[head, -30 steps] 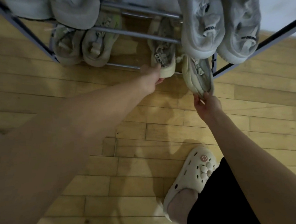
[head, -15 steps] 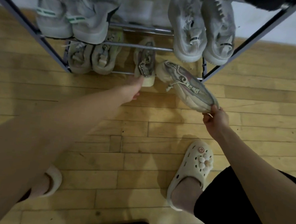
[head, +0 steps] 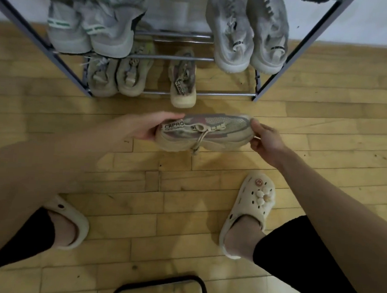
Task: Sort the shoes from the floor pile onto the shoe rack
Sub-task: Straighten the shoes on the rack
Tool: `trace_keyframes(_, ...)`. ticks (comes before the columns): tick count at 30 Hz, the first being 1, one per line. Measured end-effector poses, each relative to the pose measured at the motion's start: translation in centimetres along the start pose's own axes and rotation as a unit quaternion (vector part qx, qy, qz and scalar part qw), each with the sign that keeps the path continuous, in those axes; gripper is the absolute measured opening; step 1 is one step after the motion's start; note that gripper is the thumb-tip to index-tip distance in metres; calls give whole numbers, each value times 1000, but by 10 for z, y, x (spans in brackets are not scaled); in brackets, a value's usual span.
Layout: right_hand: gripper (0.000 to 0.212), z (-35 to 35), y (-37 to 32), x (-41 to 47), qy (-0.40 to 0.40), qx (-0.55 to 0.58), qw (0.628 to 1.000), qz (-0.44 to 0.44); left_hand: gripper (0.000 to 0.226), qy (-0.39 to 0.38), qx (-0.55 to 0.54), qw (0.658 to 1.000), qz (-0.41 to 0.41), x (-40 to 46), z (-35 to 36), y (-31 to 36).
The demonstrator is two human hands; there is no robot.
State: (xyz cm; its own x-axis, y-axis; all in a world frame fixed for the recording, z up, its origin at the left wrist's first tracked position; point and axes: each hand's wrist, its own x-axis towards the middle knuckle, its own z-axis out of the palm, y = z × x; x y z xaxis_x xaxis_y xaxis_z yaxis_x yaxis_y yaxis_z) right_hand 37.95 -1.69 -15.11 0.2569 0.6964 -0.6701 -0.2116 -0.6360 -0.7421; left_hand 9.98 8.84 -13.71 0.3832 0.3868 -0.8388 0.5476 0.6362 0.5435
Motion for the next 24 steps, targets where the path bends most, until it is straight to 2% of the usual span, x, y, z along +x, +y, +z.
trace_keyframes(2, 38, 12, -2, 1, 30, 39, 999, -2, 28, 25, -25, 999, -7, -2, 0, -6)
trace_keyframes(4, 41, 24, -3, 2, 47, 91, 995, 14, 31, 58, -67, 996, -2, -3, 2, -10)
trace_keyframes(6, 46, 35, -4, 1, 51, 89, 994, 35, 29, 47, -121, 992, 13, -1, 7, -12)
trace_keyframes(8, 56, 47, -4, -2, 25, 35, 998, 54, 25, 8, -187, 982, 19, 3, 17, -10)
trace_keyframes(11, 65, 60, -3, -11, -54, -17, 996, 75, 16, 5, -262, 965, 2, 11, 38, -1)
trace_keyframes(13, 62, 65, -4, -14, -94, -31, 993, 71, 9, 17, -246, 969, 10, 15, 51, 7)
trace_keyframes(15, 60, 65, -3, -12, -95, -13, 993, 70, 8, 31, -189, 981, 24, 22, 61, 14)
trace_keyframes(18, 66, 61, 2, -4, -49, 8, 997, 51, 12, 41, -170, 984, 37, 27, 70, 22)
trace_keyframes(22, 60, 48, 2, 16, -5, 81, 996, 46, 34, 36, -170, 983, 62, 40, 62, 26)
trace_keyframes(24, 50, 45, -3, 29, 36, 38, 998, 32, 38, 112, -135, 981, 80, 51, 52, 23)
